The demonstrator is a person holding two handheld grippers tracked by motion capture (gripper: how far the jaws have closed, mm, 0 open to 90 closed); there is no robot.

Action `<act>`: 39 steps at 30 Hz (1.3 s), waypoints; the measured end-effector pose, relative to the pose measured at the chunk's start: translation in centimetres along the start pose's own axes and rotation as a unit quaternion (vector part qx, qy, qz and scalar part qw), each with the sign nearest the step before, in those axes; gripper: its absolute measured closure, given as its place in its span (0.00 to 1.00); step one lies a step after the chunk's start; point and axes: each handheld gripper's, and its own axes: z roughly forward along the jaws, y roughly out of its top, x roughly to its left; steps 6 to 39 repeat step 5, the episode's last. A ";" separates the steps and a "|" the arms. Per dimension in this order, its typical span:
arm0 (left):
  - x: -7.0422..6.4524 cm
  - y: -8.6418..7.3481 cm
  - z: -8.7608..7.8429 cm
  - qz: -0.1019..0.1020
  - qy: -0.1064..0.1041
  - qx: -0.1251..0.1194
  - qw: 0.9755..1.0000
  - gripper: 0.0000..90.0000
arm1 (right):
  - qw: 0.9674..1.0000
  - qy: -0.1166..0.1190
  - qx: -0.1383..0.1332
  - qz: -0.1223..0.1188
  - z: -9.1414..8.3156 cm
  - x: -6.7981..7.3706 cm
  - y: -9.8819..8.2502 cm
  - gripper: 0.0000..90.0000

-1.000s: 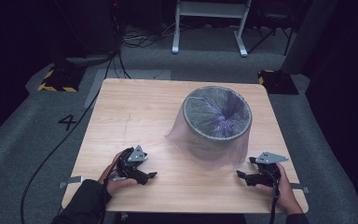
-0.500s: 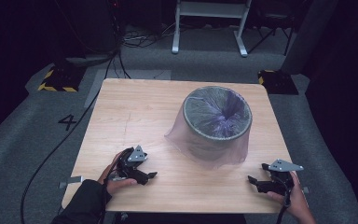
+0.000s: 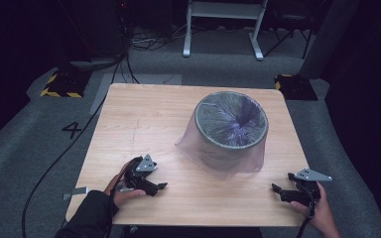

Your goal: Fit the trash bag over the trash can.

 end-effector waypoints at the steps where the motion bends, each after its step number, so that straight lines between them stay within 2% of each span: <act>1: 0.0 0.0 0.0 0.000 0.000 0.000 1.000 0.16 | 1.000 -0.001 0.000 0.001 0.0 -0.1 0.0 0.18; 39: 0.0 0.0 0.0 0.001 0.000 0.000 1.000 0.16 | 1.000 -0.004 0.000 0.004 0.0 -0.2 0.0 0.18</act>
